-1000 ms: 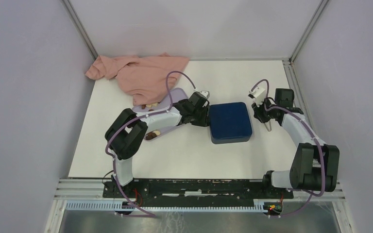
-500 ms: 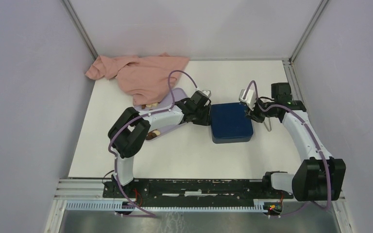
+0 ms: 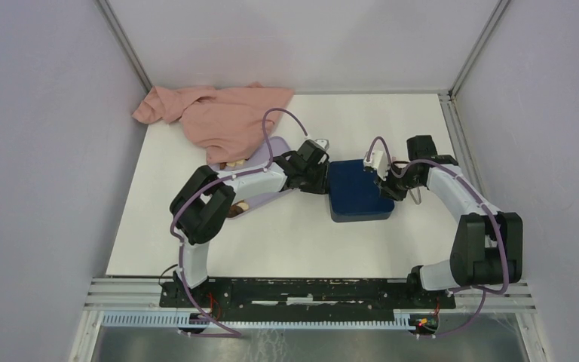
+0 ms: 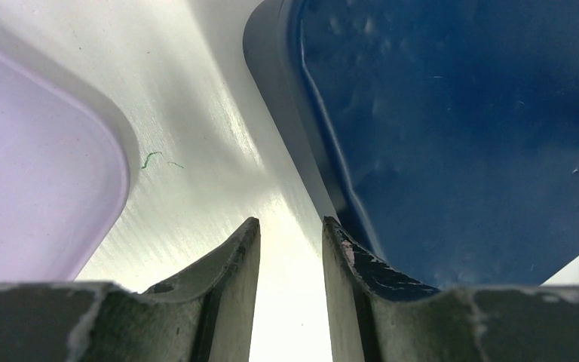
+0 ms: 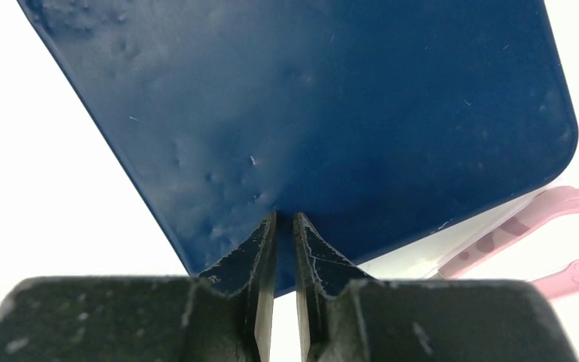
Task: Pack the chocolate
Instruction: Close the box lid on the packing box.
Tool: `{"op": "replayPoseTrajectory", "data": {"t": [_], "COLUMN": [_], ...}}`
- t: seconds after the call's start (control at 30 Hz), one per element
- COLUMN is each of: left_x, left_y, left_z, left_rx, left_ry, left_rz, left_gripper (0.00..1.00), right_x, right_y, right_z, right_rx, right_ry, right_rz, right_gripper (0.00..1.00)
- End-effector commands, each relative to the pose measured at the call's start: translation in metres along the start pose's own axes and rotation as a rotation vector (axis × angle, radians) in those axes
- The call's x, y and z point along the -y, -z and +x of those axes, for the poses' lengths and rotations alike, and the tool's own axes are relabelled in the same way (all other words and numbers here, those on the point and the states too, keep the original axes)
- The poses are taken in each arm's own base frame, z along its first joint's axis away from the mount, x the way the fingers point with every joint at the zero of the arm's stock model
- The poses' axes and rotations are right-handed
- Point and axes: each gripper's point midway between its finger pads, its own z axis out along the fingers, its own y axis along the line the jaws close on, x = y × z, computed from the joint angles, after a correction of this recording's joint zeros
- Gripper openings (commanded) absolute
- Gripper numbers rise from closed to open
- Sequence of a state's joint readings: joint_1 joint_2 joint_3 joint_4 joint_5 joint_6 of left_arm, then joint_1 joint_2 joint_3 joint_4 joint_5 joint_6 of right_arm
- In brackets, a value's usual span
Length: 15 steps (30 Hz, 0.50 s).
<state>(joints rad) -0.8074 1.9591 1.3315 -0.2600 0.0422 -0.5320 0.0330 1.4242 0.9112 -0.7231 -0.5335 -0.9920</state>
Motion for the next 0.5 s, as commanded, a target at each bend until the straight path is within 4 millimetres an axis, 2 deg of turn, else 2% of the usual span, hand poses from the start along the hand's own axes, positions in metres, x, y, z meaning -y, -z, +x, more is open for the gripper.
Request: {"op": "replayPoseTrajectory", "data": {"t": [0.0,0.13,0.27,0.37,0.47], "left_x": [0.011,0.007,0.001,0.007,0.029], "left_y": [0.032,0.049,0.057,0.065,0.076], "left_z": [-0.033,-0.032,-0.034,-0.040,-0.048], "left_rx": [0.121,0.140,0.167,0.195,0.224], "left_ry": [-0.027,-0.036,-0.041,-0.045,-0.055], "left_rz": [0.026,0.028,0.003,0.036,0.143], "left_gripper": [0.44,0.45,0.45,0.45,0.46], "right_x": [-0.005,0.021,0.056,0.079,0.091], "right_y": [0.002,0.029,0.059,0.074,0.073], "right_z": [0.028,-0.032,-0.080,-0.100,-0.103], "right_rx": [-0.136,0.035,0.143,0.171,0.151], "right_ry": [-0.048,0.020,0.055,0.051,0.019], "right_rz": [-0.044,0.000,0.128,0.205,0.223], "right_gripper": [0.21,0.22,0.22,0.22,0.22]}}
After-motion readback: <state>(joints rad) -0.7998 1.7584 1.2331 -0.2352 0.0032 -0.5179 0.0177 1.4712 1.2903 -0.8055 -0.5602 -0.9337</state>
